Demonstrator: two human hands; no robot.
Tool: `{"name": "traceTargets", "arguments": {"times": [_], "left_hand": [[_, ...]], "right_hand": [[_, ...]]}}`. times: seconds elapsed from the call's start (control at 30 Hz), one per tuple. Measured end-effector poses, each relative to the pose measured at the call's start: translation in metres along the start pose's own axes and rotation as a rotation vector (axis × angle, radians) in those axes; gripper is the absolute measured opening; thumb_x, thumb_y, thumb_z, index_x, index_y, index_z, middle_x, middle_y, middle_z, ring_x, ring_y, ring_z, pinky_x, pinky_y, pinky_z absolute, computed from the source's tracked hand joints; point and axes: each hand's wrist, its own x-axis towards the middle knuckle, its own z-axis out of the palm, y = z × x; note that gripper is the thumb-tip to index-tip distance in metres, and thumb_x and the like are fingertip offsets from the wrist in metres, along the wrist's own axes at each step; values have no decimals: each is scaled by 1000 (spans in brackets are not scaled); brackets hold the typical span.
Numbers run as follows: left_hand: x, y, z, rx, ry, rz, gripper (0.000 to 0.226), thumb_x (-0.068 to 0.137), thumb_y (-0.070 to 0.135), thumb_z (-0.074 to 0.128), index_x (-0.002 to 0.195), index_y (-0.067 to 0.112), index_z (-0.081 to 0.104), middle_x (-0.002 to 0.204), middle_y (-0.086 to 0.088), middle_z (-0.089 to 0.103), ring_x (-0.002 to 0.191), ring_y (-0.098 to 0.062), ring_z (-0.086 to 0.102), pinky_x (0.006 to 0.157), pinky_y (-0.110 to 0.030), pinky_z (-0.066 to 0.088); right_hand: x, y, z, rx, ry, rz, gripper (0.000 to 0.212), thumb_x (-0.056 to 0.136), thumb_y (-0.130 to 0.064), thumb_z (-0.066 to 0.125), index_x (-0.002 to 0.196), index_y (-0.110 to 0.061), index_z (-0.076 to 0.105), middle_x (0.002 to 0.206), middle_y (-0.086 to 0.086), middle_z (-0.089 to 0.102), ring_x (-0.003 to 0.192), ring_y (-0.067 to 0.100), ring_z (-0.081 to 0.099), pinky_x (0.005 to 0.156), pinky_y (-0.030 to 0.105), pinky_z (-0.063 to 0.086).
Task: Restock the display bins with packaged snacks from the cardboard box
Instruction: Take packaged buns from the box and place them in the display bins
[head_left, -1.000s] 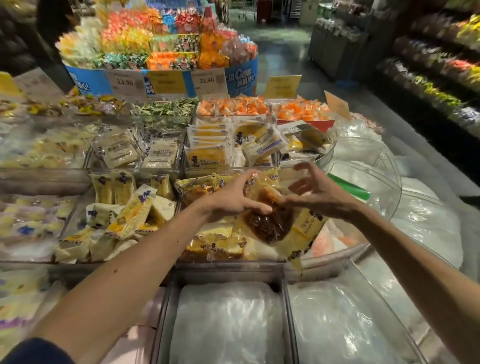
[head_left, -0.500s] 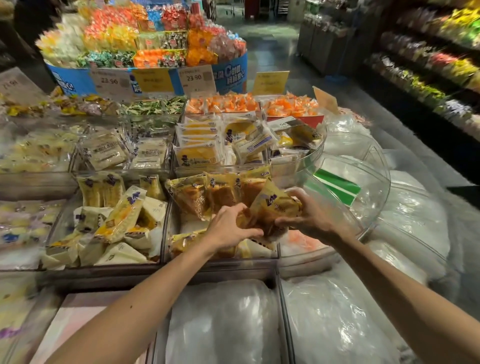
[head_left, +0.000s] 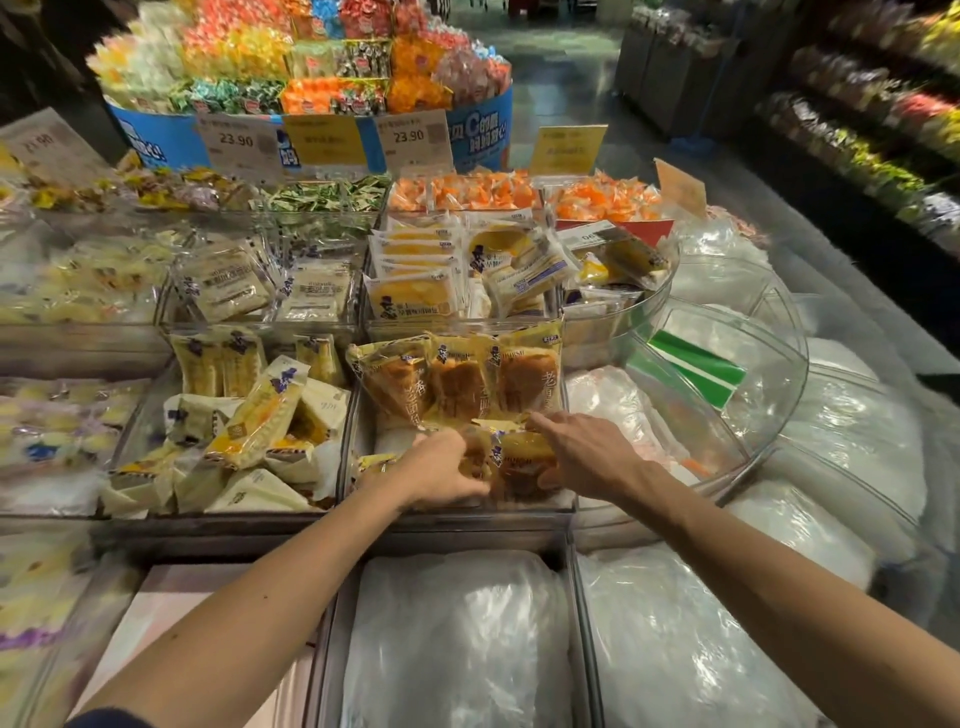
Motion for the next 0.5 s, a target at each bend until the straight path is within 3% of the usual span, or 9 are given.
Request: {"name": "traceTargets", "arguments": {"times": [0.07, 0.13, 0.23, 0.33, 0.5], "left_hand": [[1, -6, -9, -290, 40, -14, 87, 75, 56, 78, 144, 31, 31, 130, -3, 62, 121, -21, 54, 109, -50, 39], [3, -4, -9, -212, 56, 65, 85, 78, 58, 75, 146, 43, 24, 133, -5, 59, 123, -25, 53, 105, -50, 42], [11, 4, 2, 42, 53, 140, 58, 89, 52, 66, 143, 41, 44, 138, 0, 55, 127, -21, 51, 106, -48, 40], [18, 12, 13, 207, 73, 142, 44, 95, 46, 59, 138, 39, 53, 142, 4, 52, 129, -18, 46, 107, -50, 34], [24, 22, 14, 247, 45, 97, 37, 95, 44, 60, 131, 37, 61, 134, 5, 60, 123, -21, 44, 103, -48, 34]], "right_hand": [[6, -3, 5, -47, 24, -11, 72, 88, -39, 73, 145, -19, 34, 137, 10, 55, 110, 26, 59, 88, 36, 50], [8, -7, 15, -65, 14, -7, 67, 92, -33, 69, 146, -17, 31, 131, 10, 58, 107, 25, 55, 89, 37, 44], [8, -4, 35, -92, -96, -8, 76, 91, -47, 67, 147, -16, 25, 132, 10, 59, 118, 25, 48, 96, 42, 37], [9, 6, 40, -113, -171, -33, 83, 83, -67, 64, 144, -20, 31, 142, 6, 55, 129, 24, 41, 104, 46, 34], [13, 14, 39, -137, -249, -55, 88, 78, -78, 57, 146, -26, 34, 151, 7, 45, 144, 26, 24, 116, 58, 23]]}}
